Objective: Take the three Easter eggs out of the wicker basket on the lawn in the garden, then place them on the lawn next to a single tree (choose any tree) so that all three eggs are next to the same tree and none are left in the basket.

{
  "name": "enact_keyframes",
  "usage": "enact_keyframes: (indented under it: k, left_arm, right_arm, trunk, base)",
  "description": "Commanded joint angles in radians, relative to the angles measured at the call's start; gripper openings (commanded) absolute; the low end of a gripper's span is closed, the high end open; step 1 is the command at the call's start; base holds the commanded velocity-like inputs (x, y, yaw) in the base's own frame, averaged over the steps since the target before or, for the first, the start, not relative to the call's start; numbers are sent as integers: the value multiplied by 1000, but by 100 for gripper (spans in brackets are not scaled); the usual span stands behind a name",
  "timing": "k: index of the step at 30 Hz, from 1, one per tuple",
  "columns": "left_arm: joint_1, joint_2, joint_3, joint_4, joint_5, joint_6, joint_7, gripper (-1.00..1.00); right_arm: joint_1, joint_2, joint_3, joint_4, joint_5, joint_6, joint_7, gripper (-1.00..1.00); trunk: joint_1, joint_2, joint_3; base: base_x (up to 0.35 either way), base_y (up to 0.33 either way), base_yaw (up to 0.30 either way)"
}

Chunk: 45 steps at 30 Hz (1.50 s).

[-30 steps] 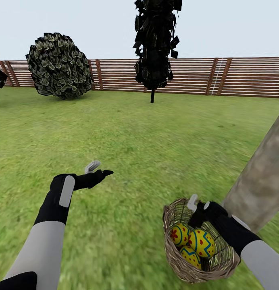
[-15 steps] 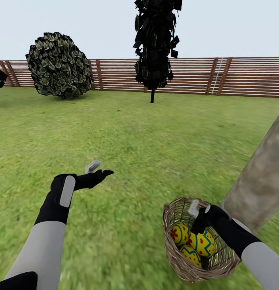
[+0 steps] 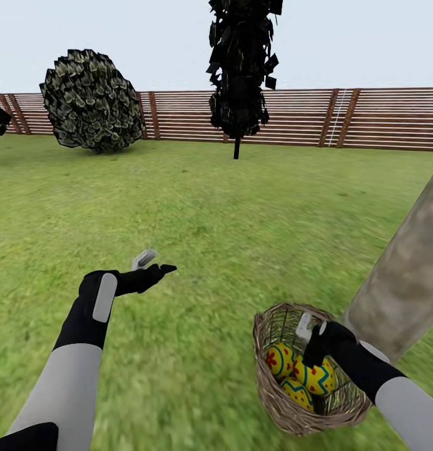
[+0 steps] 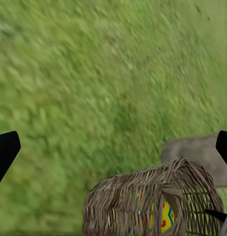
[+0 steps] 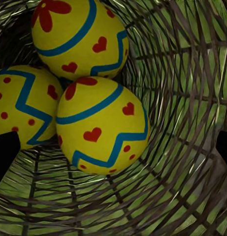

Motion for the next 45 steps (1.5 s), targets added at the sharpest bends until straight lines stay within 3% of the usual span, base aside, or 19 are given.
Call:
enact_keyframes:
  k: [1, 8, 31, 41, 45]
  left_arm:
    - [-1, -1, 4, 0, -9, 5, -10, 100]
    - [-1, -1, 4, 0, -9, 5, -10, 100]
    - [-1, -1, 4, 0, -9, 5, -10, 100]
    - [-1, -1, 4, 13, -9, 5, -10, 100]
    - [-1, -1, 3, 25, -9, 4, -10, 100]
  right_arm:
    - [-1, -1, 3, -2, 12, -2, 8, 100]
    - [-1, -2, 4, -9, 14, -11, 7, 100]
    - [-2, -6, 3, -13, 14, -47, 2, 100]
    - [-2, -36, -5, -14, 13, -79, 3, 100]
    - [-2, -37, -6, -14, 45, -82, -2, 100]
  trunk:
    - [4, -8, -4]
    - [31, -57, -26]
    - [41, -62, -115]
    - [45, -64, -154]
    - [47, -65, -169]
  base:
    - [0, 0, 0]
    - [0, 0, 0]
    - [0, 0, 0]
    - [0, 0, 0]
    - [0, 0, 0]
